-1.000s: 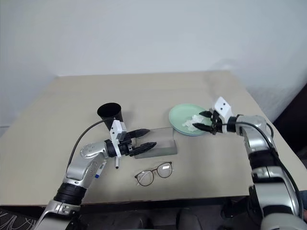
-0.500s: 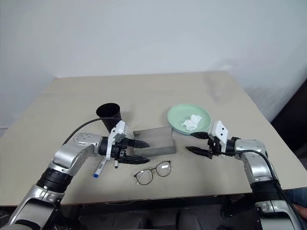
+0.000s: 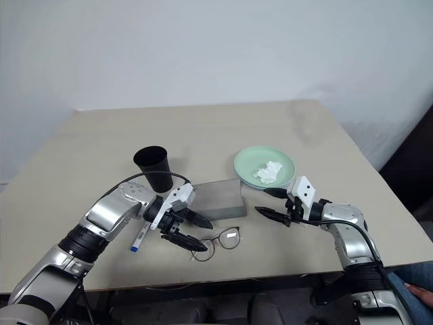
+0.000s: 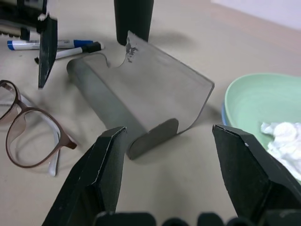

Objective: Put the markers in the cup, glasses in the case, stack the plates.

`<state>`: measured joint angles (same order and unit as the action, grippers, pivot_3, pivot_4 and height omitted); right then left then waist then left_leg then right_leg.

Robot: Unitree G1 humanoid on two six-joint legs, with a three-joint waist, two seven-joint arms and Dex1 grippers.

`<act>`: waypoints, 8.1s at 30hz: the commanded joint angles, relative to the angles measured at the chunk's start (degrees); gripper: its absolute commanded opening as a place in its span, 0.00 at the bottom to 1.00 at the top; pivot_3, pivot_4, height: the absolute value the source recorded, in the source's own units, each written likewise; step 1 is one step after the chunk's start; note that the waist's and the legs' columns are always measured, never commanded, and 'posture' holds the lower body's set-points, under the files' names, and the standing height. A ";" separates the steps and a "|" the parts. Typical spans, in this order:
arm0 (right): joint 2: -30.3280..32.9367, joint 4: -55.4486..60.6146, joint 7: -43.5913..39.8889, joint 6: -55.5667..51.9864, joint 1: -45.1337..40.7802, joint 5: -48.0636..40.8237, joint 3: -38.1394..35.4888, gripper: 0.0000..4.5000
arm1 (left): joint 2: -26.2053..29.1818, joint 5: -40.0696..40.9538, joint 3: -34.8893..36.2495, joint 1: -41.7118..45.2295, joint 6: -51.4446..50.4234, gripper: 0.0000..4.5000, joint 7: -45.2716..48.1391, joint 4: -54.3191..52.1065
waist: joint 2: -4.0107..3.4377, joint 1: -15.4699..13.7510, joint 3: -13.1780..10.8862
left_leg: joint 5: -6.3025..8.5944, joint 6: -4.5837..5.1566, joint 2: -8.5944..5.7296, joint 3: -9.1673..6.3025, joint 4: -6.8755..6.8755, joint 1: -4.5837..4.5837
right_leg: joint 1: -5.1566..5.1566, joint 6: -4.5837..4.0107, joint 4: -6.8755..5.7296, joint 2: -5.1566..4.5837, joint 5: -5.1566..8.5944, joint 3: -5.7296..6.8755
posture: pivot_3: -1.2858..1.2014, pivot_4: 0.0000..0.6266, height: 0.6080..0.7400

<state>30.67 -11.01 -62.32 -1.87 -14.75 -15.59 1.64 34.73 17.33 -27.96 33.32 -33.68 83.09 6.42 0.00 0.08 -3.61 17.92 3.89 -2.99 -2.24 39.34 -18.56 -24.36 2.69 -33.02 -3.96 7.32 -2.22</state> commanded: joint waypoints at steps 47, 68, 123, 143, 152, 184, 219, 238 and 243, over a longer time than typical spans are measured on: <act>0.17 -1.52 3.45 4.70 0.59 2.27 -0.50 0.71 | -8.64 -6.23 2.47 5.56 6.53 0.01 -0.97 8.70 | 0.02 -0.02 0.01 | 0.03 0.08 0.09 0.15 0.36 -0.03 | 0.05 0.08 -0.02 0.08 -0.06 -0.18 | 0.52 0.00 1.00; 1.50 -0.54 -2.09 2.03 -1.05 -0.25 -0.43 0.71 | -9.64 -13.66 6.53 20.28 21.02 0.01 -7.01 23.54 | 0.02 0.00 0.01 | 0.09 0.17 0.04 0.19 0.38 -0.04 | 0.06 0.20 0.01 0.10 -0.13 -0.20 | 0.52 0.00 1.00; 1.00 -1.50 0.50 3.61 -0.69 0.83 0.59 0.71 | -17.01 -20.95 11.07 24.46 30.50 0.52 -16.46 37.20 | 0.06 -0.02 0.00 | 0.23 0.38 0.01 0.20 0.53 -0.13 | 0.08 0.37 0.06 0.05 -0.24 -0.25 | 0.52 0.00 1.00; 0.50 1.62 -0.69 2.33 -2.02 -2.72 -0.26 0.71 | -17.40 -31.63 7.45 27.15 42.69 0.01 -25.77 56.07 | 0.07 -0.05 0.02 | 0.24 0.39 -0.15 0.17 0.54 -0.16 | 0.08 0.52 0.09 0.03 -0.36 -0.26 | 0.52 0.00 1.00; 0.36 2.70 0.41 1.47 -1.89 -2.65 -0.35 0.71 | -15.96 -30.18 6.82 23.94 41.03 0.01 -12.20 50.20 | 0.07 -0.04 0.02 | 0.25 0.42 -0.09 0.20 0.56 -0.18 | 0.08 0.52 0.08 0.03 -0.36 -0.28 | 0.52 0.00 1.00; 0.00 2.86 -0.77 -1.19 -3.36 -2.96 0.40 0.71 | -8.54 -15.28 18.97 -3.12 11.43 0.01 -19.42 -2.41 | 0.03 0.00 0.04 | 0.29 0.39 0.05 0.19 0.61 -0.12 | 0.03 0.49 0.00 0.01 -0.37 -0.27 | 0.52 0.00 1.00; -0.77 -0.99 -3.48 -1.72 -5.59 -2.93 1.20 0.71 | -13.49 -12.68 36.83 -31.59 -32.39 0.43 -61.64 -39.22 | 0.03 0.00 0.03 | 0.36 0.15 0.14 0.19 0.59 -0.03 | 0.04 0.44 -0.02 0.04 -0.39 -0.14 | 0.52 0.00 1.00; -0.37 -0.21 -2.06 -1.58 -4.31 -2.97 0.53 0.71 | -6.90 -10.62 33.49 -32.09 -33.41 0.02 -63.04 -36.85 | 0.01 0.00 0.02 | 0.44 -0.02 0.18 0.20 0.54 -0.01 | 0.00 0.42 -0.02 0.05 -0.38 -0.12 | 0.52 0.00 1.00; -0.30 -0.48 -1.99 -1.45 -4.43 -2.92 0.44 0.71 | -6.63 -10.08 33.96 -31.70 -32.87 0.02 -63.21 -36.24 | 0.01 0.00 0.02 | 0.43 -0.07 0.20 0.20 0.52 0.00 | 0.00 0.42 -0.02 0.06 -0.38 -0.10 | 0.52 0.00 1.00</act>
<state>29.93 -12.89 -64.55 -4.04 -18.30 -17.98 3.52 27.25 7.48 5.40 0.65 -67.40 20.41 -29.90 0.01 0.08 -3.59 18.34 3.80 -2.78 -2.04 39.86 -18.56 -24.36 3.12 -33.04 -3.90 6.94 -2.32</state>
